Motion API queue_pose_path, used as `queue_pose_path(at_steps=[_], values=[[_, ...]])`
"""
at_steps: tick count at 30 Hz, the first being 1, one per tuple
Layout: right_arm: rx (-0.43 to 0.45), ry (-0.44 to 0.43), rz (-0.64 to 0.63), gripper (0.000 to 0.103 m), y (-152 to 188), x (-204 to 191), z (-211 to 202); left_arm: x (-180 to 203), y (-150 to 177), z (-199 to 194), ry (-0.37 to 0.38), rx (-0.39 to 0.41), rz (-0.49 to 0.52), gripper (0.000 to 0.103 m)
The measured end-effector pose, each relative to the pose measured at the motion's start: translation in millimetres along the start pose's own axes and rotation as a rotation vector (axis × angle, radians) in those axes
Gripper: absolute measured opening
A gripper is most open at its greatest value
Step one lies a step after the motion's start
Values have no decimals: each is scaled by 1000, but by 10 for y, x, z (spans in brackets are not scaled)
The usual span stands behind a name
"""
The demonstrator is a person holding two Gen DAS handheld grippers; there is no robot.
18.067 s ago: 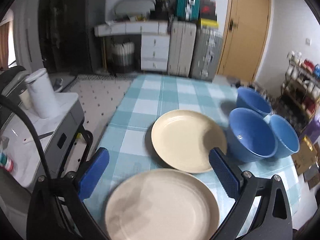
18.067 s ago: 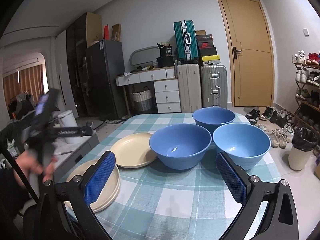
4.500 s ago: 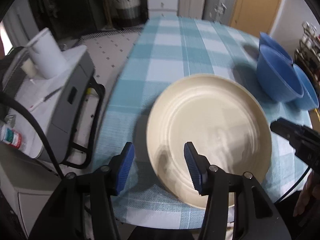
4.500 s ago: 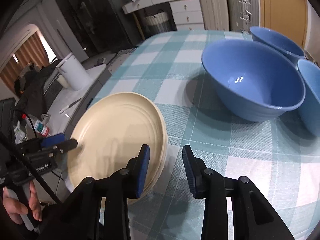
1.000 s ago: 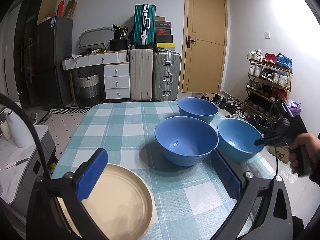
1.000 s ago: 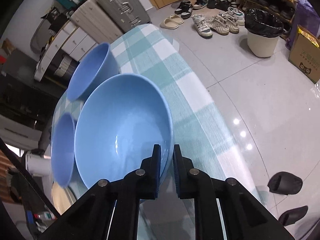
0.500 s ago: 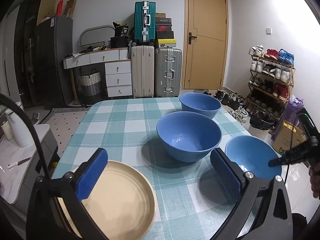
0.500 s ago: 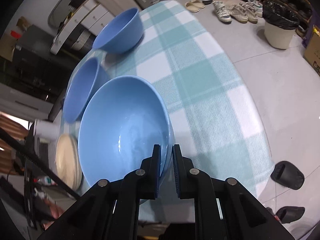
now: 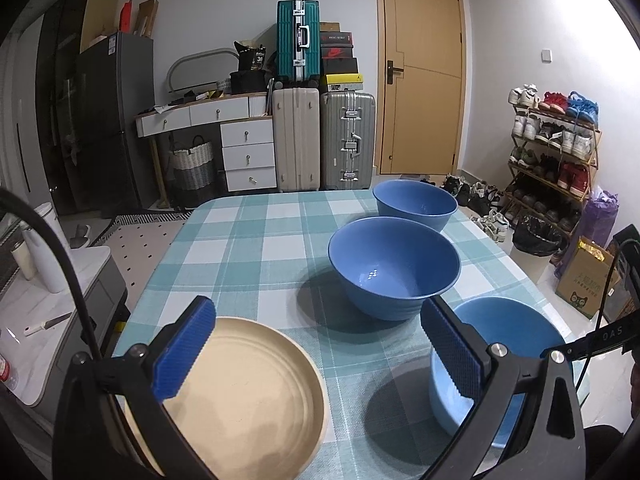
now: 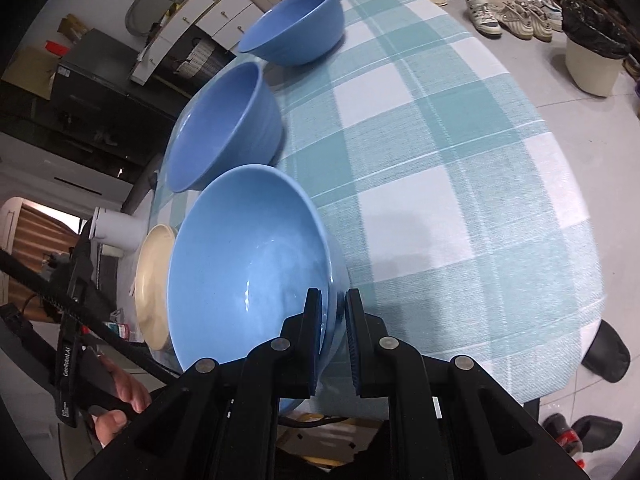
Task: Organize plates and bowls
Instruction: 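Lift the light blue bowl with the right gripper, then carry the light blue bowl with the right gripper toward the other bowls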
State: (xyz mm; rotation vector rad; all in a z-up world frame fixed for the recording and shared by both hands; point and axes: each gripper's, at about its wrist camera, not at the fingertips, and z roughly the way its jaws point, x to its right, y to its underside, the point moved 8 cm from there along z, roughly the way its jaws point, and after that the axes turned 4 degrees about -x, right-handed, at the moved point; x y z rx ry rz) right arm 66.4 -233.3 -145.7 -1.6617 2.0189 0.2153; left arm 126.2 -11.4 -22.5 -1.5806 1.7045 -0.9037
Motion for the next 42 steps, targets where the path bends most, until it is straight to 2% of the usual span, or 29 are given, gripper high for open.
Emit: queue_pose_path(at_steps=[6, 12, 15, 18, 20, 21, 22, 24, 28, 29, 32, 34, 37, 40, 42], values=[[14, 14, -29, 12, -16, -94, 42, -21, -14, -9, -8, 9, -10, 103], [137, 12, -77, 17, -81, -78, -134, -11, 4, 20, -21, 1, 6, 103], [256, 15, -129, 20, -115, -126, -346, -6, 4, 24, -19, 0, 6, 103], [430, -22, -213, 40, -102, -291, -615, -2, 8, 38, -4, -13, -12, 103], [583, -59, -269, 65, -23, -456, -804, 3, 21, 44, 23, -25, -37, 103], [653, -79, -311, 71, 27, -579, -879, 3, 24, 43, 29, -24, -44, 103], [687, -83, -340, 77, 49, -660, -915, 4, 27, 45, 28, -24, -50, 103], [753, -74, -398, 79, 78, -843, -971, 21, 32, 76, 22, -35, -49, 103], [806, -113, -430, 82, 50, -1101, -1005, 67, 47, 120, 13, -52, -49, 103], [817, -121, -428, 88, 46, -1121, -1009, 87, 47, 125, 13, -53, -51, 103], [876, -107, -444, 95, 49, -1199, -1043, 152, 40, 116, 15, -48, -49, 103], [931, -62, -466, 102, 80, -1203, -1072, 213, 39, 122, 16, -47, -40, 103], [973, -56, -524, 102, 126, -1187, -1133, 276, 28, 127, 6, -40, -19, 103], [1042, -37, -507, 102, 171, -1100, -1260, 345, 16, 119, -12, -32, 8, 103], [1045, -37, -495, 102, 177, -1060, -1275, 370, 12, 117, -17, -28, 11, 103]])
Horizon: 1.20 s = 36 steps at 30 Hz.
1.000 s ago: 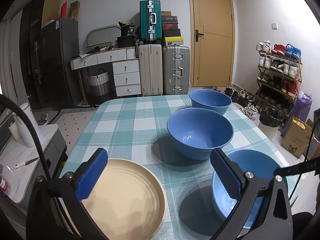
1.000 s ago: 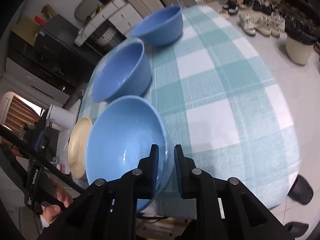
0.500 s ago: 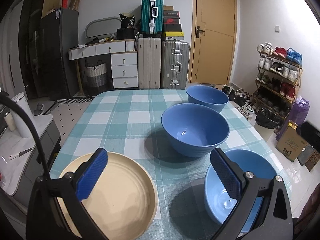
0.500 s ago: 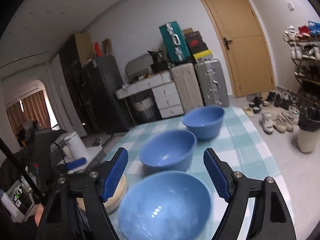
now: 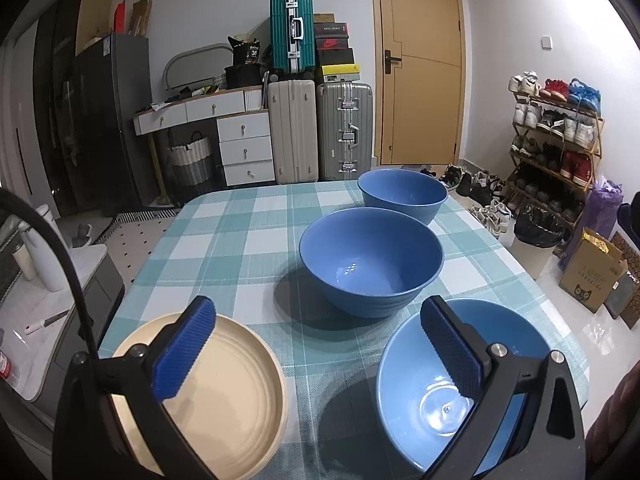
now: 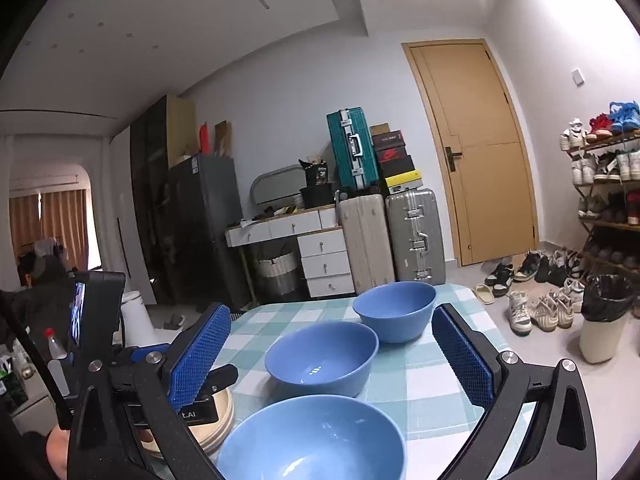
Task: Organize plates and bowls
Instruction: 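Carry the light blue bowl with the right gripper toward the other bowls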
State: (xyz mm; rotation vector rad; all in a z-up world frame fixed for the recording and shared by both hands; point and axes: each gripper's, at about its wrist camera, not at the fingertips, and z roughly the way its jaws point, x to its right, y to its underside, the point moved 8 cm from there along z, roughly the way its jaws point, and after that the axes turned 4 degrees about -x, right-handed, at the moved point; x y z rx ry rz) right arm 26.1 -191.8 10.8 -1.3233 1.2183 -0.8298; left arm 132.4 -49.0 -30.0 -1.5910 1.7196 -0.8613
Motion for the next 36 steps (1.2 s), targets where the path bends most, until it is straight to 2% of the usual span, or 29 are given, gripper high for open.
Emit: queue_pose_path(at_steps=[4, 7, 11, 16, 20, 25, 31, 36], values=[[-72, 14, -45, 102, 88, -64, 63, 18, -11, 8, -4, 7, -5, 103], [-74, 52, -121, 102, 144, -154, 33, 32, -3, 23, -16, 2, 9, 103], [-72, 58, -176, 102, 190, -255, 56, 62, 20, 32, -33, -7, 33, 103], [-115, 59, -226, 102, 302, -341, 131, 58, 13, 7, -20, -1, 23, 103], [-124, 50, -235, 102, 341, -382, 177, 43, 6, 3, -4, -3, 9, 103], [-96, -6, -242, 102, 330, -476, 129, 40, 7, 4, 6, -3, 2, 103], [-131, 2, -266, 102, 392, -530, 186, -16, 2, 14, 13, -8, -22, 103], [-154, 4, -234, 102, 412, -483, 231, -52, 15, 43, 14, -14, -34, 103]])
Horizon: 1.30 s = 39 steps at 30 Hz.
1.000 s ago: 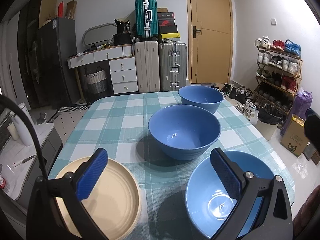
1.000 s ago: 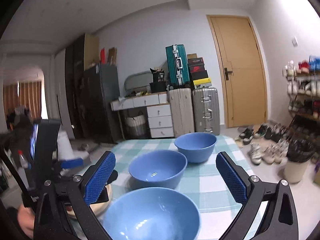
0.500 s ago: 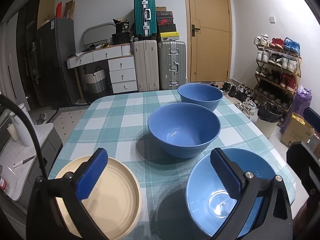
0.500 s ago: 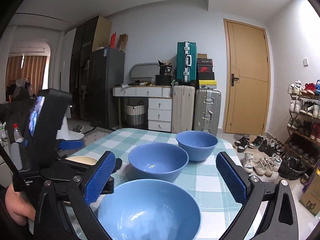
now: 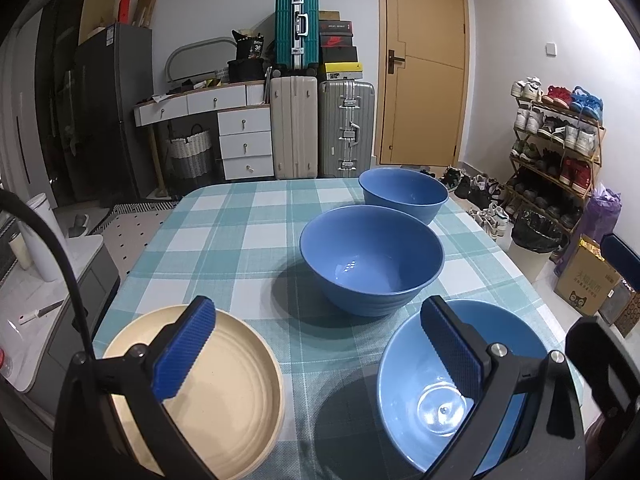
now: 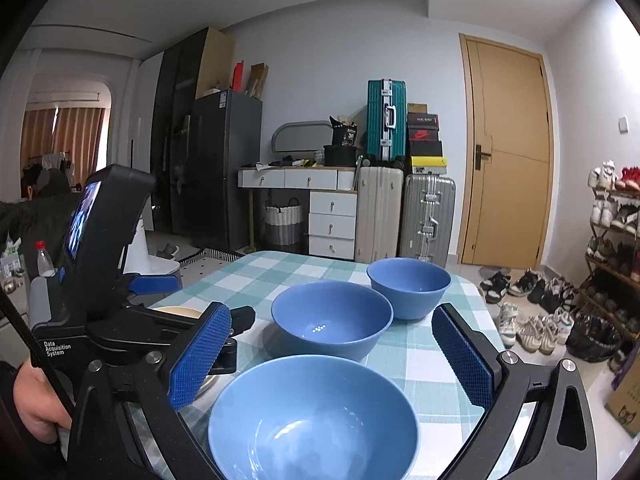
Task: Organize plates and bowls
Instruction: 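Carry the light blue bowl with the right gripper toward the other bowls, then reach the left gripper to the blue bowl rim and close while the right gripper holds its bowl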
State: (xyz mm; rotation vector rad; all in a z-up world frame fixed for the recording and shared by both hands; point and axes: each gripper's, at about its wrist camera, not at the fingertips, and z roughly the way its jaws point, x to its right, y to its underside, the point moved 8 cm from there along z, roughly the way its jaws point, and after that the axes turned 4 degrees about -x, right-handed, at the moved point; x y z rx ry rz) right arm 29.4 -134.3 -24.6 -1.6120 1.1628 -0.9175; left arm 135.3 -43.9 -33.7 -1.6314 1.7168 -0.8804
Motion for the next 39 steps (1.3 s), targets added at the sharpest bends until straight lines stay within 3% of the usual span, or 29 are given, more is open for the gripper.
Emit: queue_pose_path(at_steps=[10, 14, 18, 20, 24, 26, 29, 32, 34, 39], values=[[-76, 37, 87, 102, -13, 268, 161, -151, -9, 167, -28, -46, -49, 103], [-101, 27, 41, 102, -175, 362, 222, -253, -47, 416, -51, -168, -64, 103], [-139, 18, 21, 102, -366, 507, 362, -335, -187, 575, 17, -245, -131, 103], [-193, 4, 43, 102, -425, 609, 528, -374, -308, 652, 57, -250, -181, 103], [-307, -41, 136, 102, -509, 815, 927, -443, -429, 935, 21, -298, -191, 103], [-352, -60, 184, 102, -534, 916, 1152, -437, -382, 1187, 19, -391, -202, 103], [-446, -88, 245, 102, -529, 1055, 1546, -388, -328, 1416, 62, -468, -230, 103], [-563, -108, 309, 102, -407, 1165, 1951, -370, -315, 1596, 48, -497, -236, 103], [-592, -59, 338, 102, -322, 1264, 2154, -330, -311, 1675, 60, -519, -237, 103], [-693, -83, 369, 102, -20, 1264, 2523, -157, -271, 1838, 110, -591, -194, 101]])
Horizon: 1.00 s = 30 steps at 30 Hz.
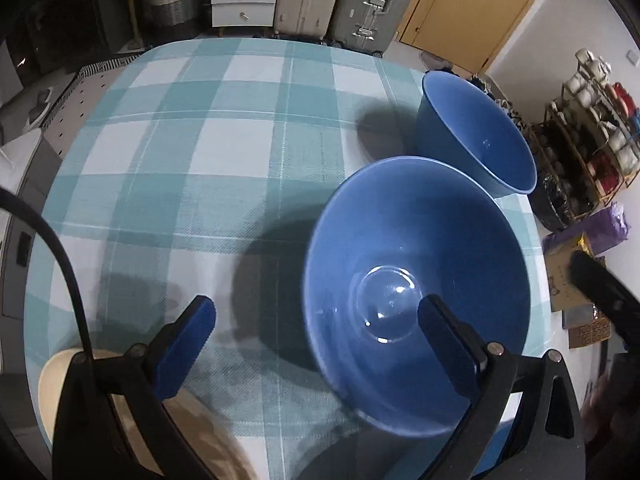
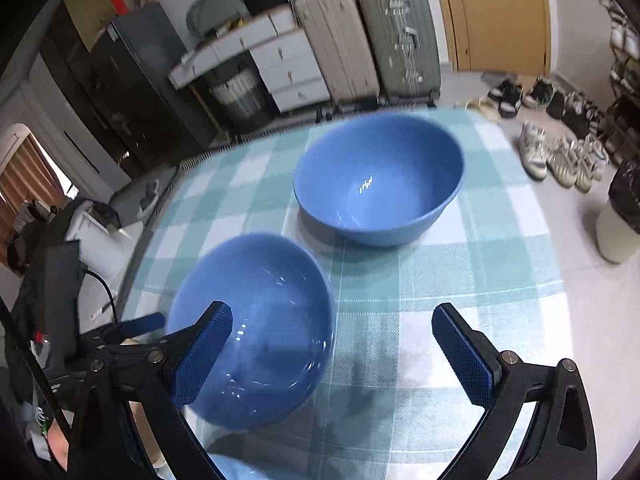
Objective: Organize plates and bowls
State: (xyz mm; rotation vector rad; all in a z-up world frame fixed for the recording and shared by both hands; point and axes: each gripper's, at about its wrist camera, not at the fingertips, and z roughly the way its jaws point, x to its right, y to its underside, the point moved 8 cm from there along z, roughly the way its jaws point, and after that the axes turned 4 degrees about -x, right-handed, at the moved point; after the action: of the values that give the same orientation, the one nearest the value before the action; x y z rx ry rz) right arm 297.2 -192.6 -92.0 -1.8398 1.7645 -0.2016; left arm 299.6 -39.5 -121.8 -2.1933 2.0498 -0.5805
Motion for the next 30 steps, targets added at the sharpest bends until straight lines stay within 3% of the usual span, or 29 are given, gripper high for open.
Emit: queue_pose_path(at_steps=[7, 9, 15, 16, 17, 18, 19, 21, 23, 30], values=[[-100, -1, 24, 97, 55, 59, 418, 32, 11, 140, 81, -39, -44, 100], [-102, 33, 49, 89, 37, 133, 487, 37, 19, 170, 114, -53, -65, 91], [-152, 1, 72, 60, 95, 166, 596, 23, 4, 201, 123, -47, -77, 87], [-155, -4, 70, 52, 100, 162, 604, 22, 3, 196, 129, -46, -76, 69], [-156, 1, 68, 43, 102, 164, 608, 34, 18, 210, 147, -67, -72, 41], [-158, 9, 65, 35, 110, 161, 617, 45, 40, 236, 166, -95, -72, 31], [-169, 11, 60, 26, 126, 162, 638, 57, 58, 266, 184, -118, -75, 28], [-176, 14, 51, 23, 150, 148, 664, 61, 52, 244, 183, -99, -64, 27], [-173, 20, 19, 13, 167, 102, 657, 75, 43, 208, 167, -88, -44, 22], [-171, 24, 6, 7, 180, 47, 619, 93, 48, 148, 121, -58, 5, 20]])
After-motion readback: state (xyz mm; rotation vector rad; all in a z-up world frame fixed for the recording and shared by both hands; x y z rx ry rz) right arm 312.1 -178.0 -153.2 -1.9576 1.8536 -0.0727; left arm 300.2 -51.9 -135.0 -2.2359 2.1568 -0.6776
